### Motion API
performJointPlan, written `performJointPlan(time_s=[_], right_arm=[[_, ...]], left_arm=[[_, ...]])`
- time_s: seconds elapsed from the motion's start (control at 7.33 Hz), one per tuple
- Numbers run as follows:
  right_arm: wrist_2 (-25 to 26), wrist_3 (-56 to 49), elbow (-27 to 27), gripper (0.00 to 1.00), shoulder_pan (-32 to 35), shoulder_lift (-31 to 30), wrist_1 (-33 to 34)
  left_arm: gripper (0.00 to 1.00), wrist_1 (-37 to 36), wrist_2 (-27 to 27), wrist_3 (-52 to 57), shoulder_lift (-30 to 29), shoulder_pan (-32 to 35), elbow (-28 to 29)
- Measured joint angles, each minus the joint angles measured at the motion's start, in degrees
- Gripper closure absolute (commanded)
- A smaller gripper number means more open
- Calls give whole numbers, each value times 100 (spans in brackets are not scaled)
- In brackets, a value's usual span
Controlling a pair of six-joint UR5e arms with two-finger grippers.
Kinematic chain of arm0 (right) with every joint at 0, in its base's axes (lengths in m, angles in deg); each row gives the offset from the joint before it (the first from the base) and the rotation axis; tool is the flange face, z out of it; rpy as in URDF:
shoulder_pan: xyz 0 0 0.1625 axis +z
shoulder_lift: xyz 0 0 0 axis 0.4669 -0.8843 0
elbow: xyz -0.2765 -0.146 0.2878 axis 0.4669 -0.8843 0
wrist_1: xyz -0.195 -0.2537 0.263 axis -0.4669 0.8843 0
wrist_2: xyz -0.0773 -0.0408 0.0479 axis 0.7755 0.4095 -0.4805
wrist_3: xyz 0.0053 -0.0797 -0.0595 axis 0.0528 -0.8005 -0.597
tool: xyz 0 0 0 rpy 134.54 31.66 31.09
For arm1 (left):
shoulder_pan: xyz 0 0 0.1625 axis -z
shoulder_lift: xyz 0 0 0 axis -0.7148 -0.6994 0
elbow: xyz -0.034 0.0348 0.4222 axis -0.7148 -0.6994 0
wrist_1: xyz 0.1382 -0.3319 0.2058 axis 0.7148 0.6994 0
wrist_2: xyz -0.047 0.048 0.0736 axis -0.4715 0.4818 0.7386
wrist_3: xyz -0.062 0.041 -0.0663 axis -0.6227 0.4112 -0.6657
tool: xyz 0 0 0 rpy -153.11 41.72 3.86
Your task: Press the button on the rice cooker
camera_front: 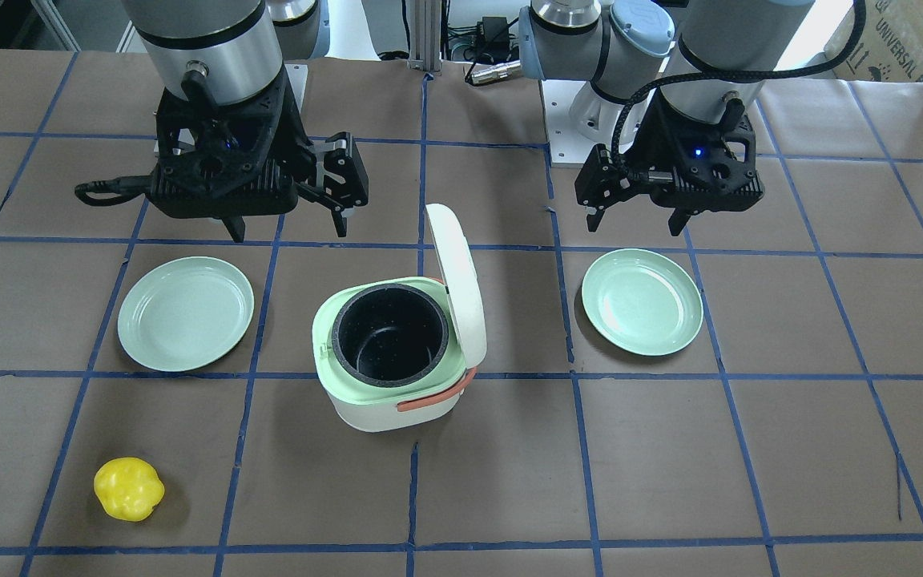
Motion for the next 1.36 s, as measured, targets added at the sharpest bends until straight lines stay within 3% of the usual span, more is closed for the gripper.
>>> performJointPlan(time_s=[0.41,0.68,1.36], right_arm=[[11,-175,1247,0,-386,-912,3],[-2,-418,1778,0,-821,-1263,44],[7,-511,1946,0,-1238,-1346,73]], left_arm=[[0,0,0,0,1,0,0],[0,0,0,0,1,0,0],[0,0,0,0,1,0,0]])
